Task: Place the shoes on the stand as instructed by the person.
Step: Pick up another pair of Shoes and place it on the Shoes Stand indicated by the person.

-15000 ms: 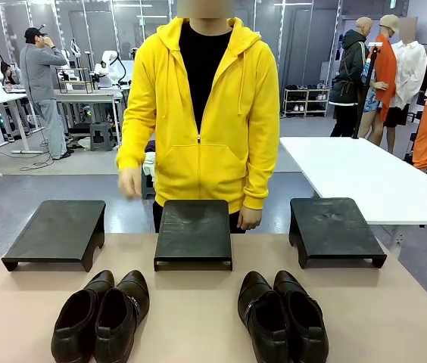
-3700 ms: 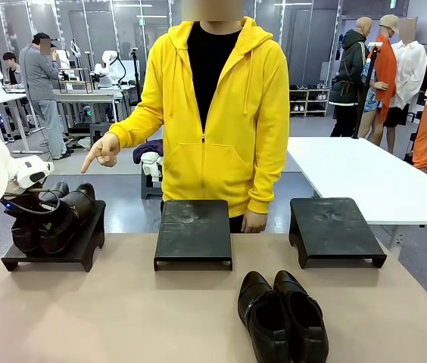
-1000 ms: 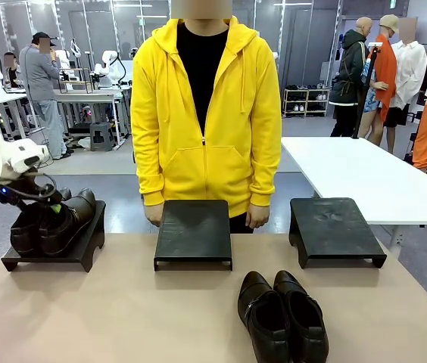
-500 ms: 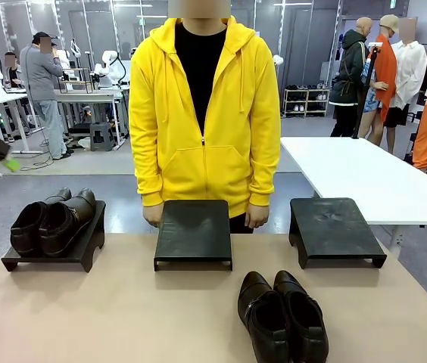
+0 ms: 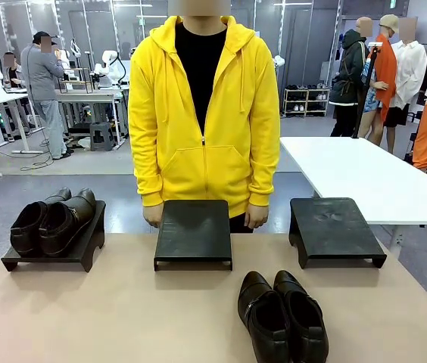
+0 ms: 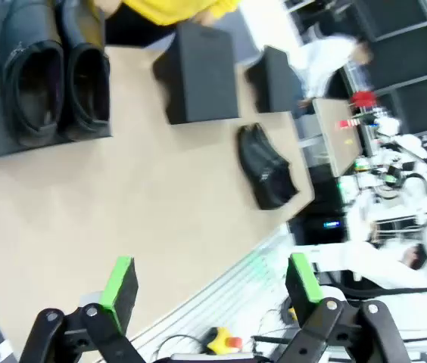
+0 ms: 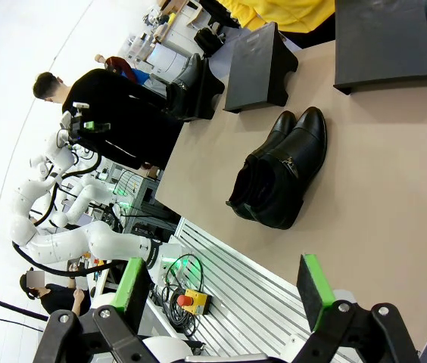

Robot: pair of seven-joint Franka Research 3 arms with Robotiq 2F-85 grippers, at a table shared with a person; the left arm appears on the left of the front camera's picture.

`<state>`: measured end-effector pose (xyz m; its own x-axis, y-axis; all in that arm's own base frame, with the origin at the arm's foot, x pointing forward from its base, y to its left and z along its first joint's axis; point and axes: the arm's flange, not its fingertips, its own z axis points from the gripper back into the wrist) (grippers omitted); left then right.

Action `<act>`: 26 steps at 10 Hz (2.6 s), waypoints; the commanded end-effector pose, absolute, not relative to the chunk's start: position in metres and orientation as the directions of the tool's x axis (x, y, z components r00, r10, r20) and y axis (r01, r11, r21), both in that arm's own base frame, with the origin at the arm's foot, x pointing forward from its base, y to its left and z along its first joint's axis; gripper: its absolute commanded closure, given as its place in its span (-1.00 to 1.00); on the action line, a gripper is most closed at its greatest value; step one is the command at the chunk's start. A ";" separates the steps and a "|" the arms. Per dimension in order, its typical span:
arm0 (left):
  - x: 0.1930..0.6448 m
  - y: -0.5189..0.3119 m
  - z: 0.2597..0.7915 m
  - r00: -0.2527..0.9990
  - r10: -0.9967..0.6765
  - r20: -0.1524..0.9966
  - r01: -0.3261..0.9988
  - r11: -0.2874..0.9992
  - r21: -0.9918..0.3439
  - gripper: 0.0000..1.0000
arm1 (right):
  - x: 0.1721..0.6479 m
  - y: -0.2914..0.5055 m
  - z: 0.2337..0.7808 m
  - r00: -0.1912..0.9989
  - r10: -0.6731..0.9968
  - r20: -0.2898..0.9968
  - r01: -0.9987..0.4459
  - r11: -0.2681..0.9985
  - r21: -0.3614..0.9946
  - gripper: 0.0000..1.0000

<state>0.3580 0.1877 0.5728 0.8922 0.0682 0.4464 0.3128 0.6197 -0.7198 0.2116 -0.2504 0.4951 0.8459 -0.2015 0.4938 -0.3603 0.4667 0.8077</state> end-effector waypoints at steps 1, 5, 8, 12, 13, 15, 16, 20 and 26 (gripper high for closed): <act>0.350 0.213 0.538 0.889 0.124 0.440 0.323 0.510 -0.797 -1.00 | 0.210 -0.251 0.496 0.843 -0.203 0.498 -0.363 0.467 0.806 -1.00; 0.345 0.262 0.471 0.900 0.186 0.395 0.307 0.372 -0.876 -1.00 | 0.210 -0.251 0.496 0.843 -0.203 0.498 -0.363 0.467 0.806 -1.00; 0.349 0.279 0.429 0.927 0.192 0.322 0.255 0.307 -0.917 -1.00 | 0.210 -0.251 0.496 0.843 -0.203 0.498 -0.363 0.467 0.806 -1.00; 0.350 0.274 0.418 0.936 0.191 0.294 0.226 0.313 -0.922 -1.00 | 0.210 -0.251 0.496 0.843 -0.203 0.498 -0.363 0.467 0.806 -1.00; 0.350 0.274 0.418 0.936 0.191 0.294 0.226 0.313 -0.922 -1.00 | 0.210 -0.251 0.496 0.843 -0.203 0.498 -0.363 0.467 0.806 -1.00; 0.350 0.274 0.418 0.936 0.191 0.294 0.226 0.313 -0.922 -1.00 | 0.210 -0.251 0.496 0.843 -0.203 0.498 -0.363 0.467 0.806 -1.00; 0.350 0.274 0.418 0.936 0.191 0.294 0.226 0.313 -0.922 -1.00 | 0.210 -0.251 0.496 0.843 -0.203 0.498 -0.363 0.467 0.806 -1.00; 0.350 0.274 0.418 0.936 0.191 0.294 0.226 0.313 -0.922 -1.00 | 0.210 -0.251 0.496 0.843 -0.203 0.498 -0.363 0.467 0.806 -1.00; 0.350 0.274 0.418 0.936 0.191 0.294 0.226 0.313 -0.922 -1.00 | 0.210 -0.251 0.496 0.843 -0.203 0.498 -0.363 0.467 0.806 -1.00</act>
